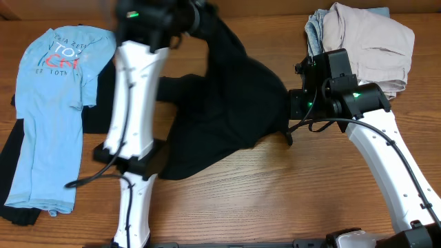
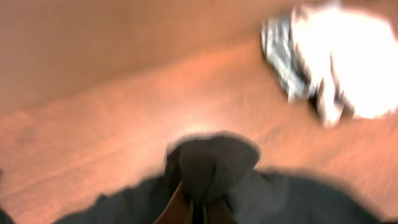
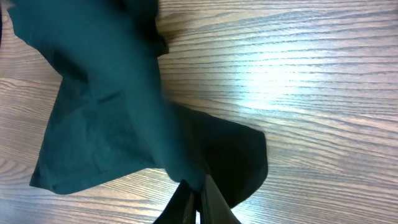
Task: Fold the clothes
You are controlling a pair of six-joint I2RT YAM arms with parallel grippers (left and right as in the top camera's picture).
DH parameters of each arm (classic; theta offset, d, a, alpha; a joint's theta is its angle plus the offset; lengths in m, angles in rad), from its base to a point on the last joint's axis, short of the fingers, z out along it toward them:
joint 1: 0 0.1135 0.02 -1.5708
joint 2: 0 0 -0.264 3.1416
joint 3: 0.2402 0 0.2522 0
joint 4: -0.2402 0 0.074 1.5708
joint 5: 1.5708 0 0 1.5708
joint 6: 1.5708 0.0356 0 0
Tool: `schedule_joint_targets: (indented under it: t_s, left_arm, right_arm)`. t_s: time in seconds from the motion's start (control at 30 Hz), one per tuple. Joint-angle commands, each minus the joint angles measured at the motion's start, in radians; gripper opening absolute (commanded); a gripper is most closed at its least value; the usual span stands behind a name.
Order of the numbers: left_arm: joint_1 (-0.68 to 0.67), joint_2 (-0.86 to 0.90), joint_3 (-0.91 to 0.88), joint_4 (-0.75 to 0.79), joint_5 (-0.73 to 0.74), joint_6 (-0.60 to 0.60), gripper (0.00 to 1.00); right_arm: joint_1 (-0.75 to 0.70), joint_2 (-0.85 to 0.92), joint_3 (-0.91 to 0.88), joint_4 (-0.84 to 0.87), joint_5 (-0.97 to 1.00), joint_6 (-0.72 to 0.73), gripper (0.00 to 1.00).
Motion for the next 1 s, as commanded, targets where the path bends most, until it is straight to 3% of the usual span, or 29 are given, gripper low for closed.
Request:
schedule_joint_targets:
  t_s: [0.0,0.5,0.7,0.73,0.87,0.97]
  left_arm:
    - [0.037,-0.117,0.037,0.051,0.024,-0.098,0.04]
    - [0.046,-0.185,0.032,0.133,0.031,-0.106,0.04]
    - [0.048,-0.185,0.032,0.150,0.029,-0.106,0.04]
    - [0.047,-0.185,0.032,0.151,0.026,-0.106,0.04]
    - [0.048,-0.185,0.032,0.153,0.022,-0.106,0.04]
    - [0.048,-0.185,0.032,0.153,0.019,-0.105,0.04]
  right_arm:
    - [-0.004,-0.002,-0.002,0.010,0.010,-0.001,0.04]
    - [-0.003,0.134,-0.264,0.280,0.010,-0.001,0.04]
    - [-0.002,0.224,-0.323,0.299,0.009,0.004,0.04]
    - [-0.002,0.235,-0.329,0.298,0.006,0.003,0.07]
    - [-0.002,0.245,-0.344,0.294,-0.003,0.035,0.35]
    - [-0.003,0.240,-0.343,0.290,-0.040,0.054,0.41]
